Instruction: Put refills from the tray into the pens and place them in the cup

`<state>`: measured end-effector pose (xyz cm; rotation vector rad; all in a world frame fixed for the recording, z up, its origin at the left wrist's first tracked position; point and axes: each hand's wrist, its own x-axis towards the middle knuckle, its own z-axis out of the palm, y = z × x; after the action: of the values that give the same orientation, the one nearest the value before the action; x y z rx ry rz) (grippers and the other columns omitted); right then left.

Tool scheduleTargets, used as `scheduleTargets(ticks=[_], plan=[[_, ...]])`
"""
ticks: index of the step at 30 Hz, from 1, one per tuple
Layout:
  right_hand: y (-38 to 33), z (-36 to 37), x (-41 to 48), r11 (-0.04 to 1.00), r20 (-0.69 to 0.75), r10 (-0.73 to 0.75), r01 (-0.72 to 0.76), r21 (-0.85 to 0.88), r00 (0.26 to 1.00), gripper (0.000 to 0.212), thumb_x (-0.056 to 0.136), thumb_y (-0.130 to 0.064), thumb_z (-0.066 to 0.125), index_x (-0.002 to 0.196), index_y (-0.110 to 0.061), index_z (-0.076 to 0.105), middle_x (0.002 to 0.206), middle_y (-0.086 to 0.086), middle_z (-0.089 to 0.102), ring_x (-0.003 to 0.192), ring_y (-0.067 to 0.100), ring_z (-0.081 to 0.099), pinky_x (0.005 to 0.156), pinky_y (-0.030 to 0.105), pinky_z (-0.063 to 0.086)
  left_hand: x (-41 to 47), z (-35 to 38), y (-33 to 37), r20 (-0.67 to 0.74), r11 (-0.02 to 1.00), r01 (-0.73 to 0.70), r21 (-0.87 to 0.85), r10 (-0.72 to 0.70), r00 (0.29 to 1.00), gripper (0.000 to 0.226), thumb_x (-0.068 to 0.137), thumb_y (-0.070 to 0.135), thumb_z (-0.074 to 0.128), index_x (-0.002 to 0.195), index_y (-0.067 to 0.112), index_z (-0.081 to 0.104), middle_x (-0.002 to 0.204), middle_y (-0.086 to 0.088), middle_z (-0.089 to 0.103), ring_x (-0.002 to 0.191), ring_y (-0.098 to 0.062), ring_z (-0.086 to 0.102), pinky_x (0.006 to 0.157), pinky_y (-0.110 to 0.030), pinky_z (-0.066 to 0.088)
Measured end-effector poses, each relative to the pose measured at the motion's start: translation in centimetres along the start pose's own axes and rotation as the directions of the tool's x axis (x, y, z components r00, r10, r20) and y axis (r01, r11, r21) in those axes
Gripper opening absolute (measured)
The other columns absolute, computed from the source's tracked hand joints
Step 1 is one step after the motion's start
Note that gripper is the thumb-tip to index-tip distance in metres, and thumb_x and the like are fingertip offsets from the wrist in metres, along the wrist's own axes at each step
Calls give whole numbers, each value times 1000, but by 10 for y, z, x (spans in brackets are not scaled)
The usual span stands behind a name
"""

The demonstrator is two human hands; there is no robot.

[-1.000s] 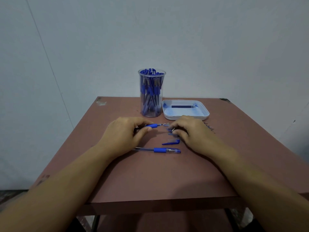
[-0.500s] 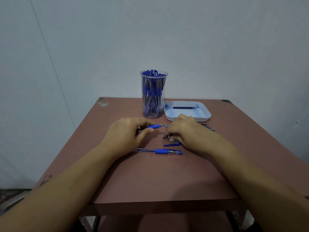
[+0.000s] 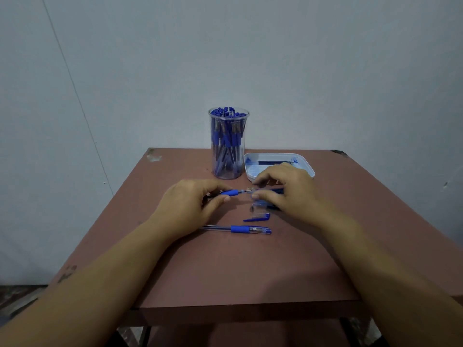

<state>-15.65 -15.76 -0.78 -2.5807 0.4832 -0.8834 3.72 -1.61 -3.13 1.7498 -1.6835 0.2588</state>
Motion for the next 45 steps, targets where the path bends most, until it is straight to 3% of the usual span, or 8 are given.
scheduleTargets(ticks=[3,10,15,20,26,31,34,45], plan=[[-14,7,-4,994,9,30,-31,104,1000,17,80,-32,76,93,-38,67,82,-27,59,87,-4,55,73,8,42,0,0,3,10,999,-41,-34,41,999,20,90,40,65,108,37,72,76,23,64,69,15,53,58,-9,33],[0,2,-7,986,3,109,-109,127,994,13,84,-22,74,90,-33,71,83,-17,67,82,2,61,73,21,49,0,-1,3,-11,999,-20,-40,20,1000,19,89,34,70,107,35,73,64,37,50,67,13,53,58,-8,32],[-6,2,-10,998,19,19,-21,66,1000,18,82,-30,75,99,-35,71,87,-30,61,94,1,55,79,14,44,0,0,1,18,999,-31,-25,31,999,20,89,36,69,109,35,72,67,35,51,66,9,54,58,-10,34],[0,5,-10,1000,-46,1,1,27,999,14,82,-22,75,90,-32,71,82,-23,63,87,4,56,75,24,48,0,0,0,35,999,-30,-35,32,999,28,88,47,58,111,37,71,76,27,60,65,3,55,60,-16,39],[2,6,-9,998,-19,-59,59,-7,998,18,82,-30,75,99,-34,73,86,-25,63,89,4,54,76,22,45,1,0,3,46,999,-46,-21,47,998,21,90,37,67,111,36,72,80,28,63,67,6,55,61,-12,37],[16,-6,-15,999,-68,17,-19,-30,998,12,85,-22,73,93,-30,74,85,-20,67,89,5,55,77,23,45,1,0,-4,34,1000,9,-19,-8,999,20,89,37,67,109,37,72,71,26,58,69,6,55,60,-15,37],[29,-18,-20,994,-89,99,-103,-38,991,15,84,-20,73,87,-35,70,84,-24,64,90,1,54,77,13,39,1,-1,-7,9,999,41,-20,-40,999,19,89,35,69,107,36,73,64,28,54,68,8,54,57,-14,34],[43,-18,-18,974,25,199,-196,-112,980,19,86,-22,72,85,-39,65,87,-20,62,92,2,50,74,10,34,-1,0,-6,-2,997,59,-39,-59,998,17,88,34,70,105,35,73,64,31,54,67,6,55,57,-18,37]])
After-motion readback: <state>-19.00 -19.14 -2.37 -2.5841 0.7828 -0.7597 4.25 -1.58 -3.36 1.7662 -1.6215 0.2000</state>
